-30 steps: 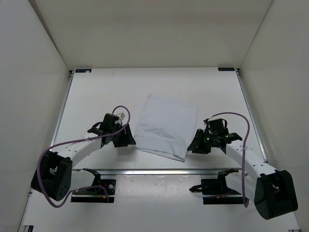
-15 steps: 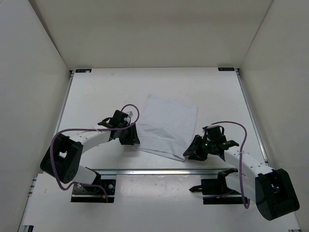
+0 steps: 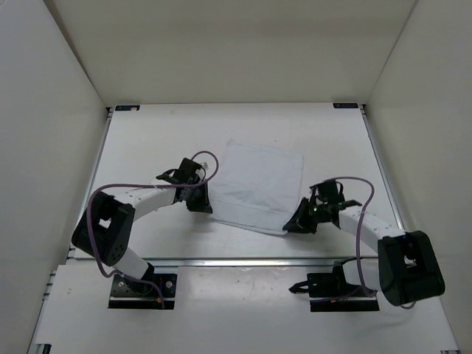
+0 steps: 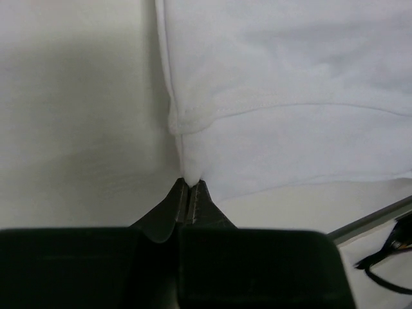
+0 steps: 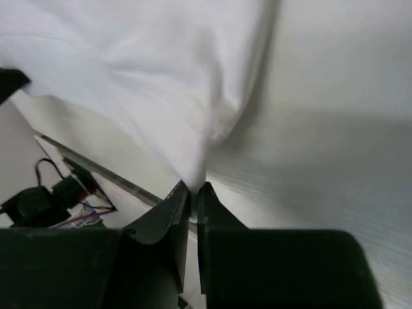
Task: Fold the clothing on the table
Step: Flatten the skirt out
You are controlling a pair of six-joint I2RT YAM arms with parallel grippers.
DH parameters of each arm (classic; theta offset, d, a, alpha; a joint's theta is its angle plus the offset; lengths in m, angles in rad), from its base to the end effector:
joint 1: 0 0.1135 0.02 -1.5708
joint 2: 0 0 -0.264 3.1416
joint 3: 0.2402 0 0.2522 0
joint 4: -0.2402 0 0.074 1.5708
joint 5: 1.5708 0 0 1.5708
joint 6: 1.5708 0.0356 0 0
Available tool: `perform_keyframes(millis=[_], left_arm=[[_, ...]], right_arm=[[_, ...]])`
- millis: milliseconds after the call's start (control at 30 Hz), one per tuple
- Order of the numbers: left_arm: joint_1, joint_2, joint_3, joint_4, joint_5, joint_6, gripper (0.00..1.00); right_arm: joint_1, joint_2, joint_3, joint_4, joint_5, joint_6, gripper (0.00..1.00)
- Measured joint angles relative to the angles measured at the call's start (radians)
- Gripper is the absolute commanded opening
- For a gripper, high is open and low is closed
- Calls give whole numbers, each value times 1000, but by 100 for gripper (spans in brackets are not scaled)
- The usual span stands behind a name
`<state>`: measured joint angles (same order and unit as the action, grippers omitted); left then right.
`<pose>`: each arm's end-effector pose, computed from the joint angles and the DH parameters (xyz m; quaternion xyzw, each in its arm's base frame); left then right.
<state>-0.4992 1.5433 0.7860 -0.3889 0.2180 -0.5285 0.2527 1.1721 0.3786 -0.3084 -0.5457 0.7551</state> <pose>0.2393 -0.1393 0.1536 0.0087 0.9720 -0.1956 0.1301 0.1690 0.0627 0.1311 0.1722 0.9228 0.3375 0.0694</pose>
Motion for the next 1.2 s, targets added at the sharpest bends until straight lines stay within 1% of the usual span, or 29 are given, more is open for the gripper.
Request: perform_keyframes(millis=[67,133,233,333,433,500,567,633,700,733,800,833,867,900,967,1000,1033,1100,1133,1200], left_arm=[[39,-12,48,-19,-5,1,0],[84,-55,88,-23,-18,-1,0],[124,-171,90,-22,-27,-7,0],[123,-306,5,-14,-10,-18,0],[97,-447,-126,-61,13,-60,0],[70,-563,-179,-114,17,-114,0],[59,-683,-188,-147,21,-166,0],[79,-735,-172,-125,38,-203,0],[104,-690,-153,-84,66,-226,0],[121,-641,-142,-57,85,-236,0],[162,-490,-87,-25,113,-250,0],[179,-388,-26,-21,123,-252,0],[195,-281,55,-17,128,-252,0],[208,-178,156,-24,134,-253,0],[227,-21,378,-13,140,-254,0],[233,24,473,8,142,-258,0],[239,42,548,25,142,-261,0],[253,26,628,69,147,-268,0],[259,-7,626,104,148,-272,0],[269,-106,560,165,156,-289,0]], right_arm=[[-53,63,128,-53,-15,-71,0],[-74,99,272,-81,-19,-138,0],[-68,105,380,-88,-26,-211,0],[-55,63,330,-98,-39,-240,0],[-35,-27,231,-191,-39,-242,1],[-24,-117,218,-262,-34,-238,0],[-45,-220,222,-272,-58,-232,0],[-104,-267,224,-240,-101,-219,0],[-163,-260,224,-178,-150,-194,0],[-179,-224,225,-136,-169,-181,0],[-185,-101,259,-73,-192,-161,0],[-183,-9,319,-68,-199,-158,0],[-178,90,397,-68,-202,-158,0],[-164,194,511,-83,-191,-167,0],[-143,363,789,-124,-166,-189,0],[-135,422,923,-117,-156,-202,0],[-129,457,1034,-107,-151,-210,0],[-125,468,1161,-75,-149,-220,0],[-124,451,1183,-53,-153,-224,0],[-130,394,1159,-16,-171,-224,0]])
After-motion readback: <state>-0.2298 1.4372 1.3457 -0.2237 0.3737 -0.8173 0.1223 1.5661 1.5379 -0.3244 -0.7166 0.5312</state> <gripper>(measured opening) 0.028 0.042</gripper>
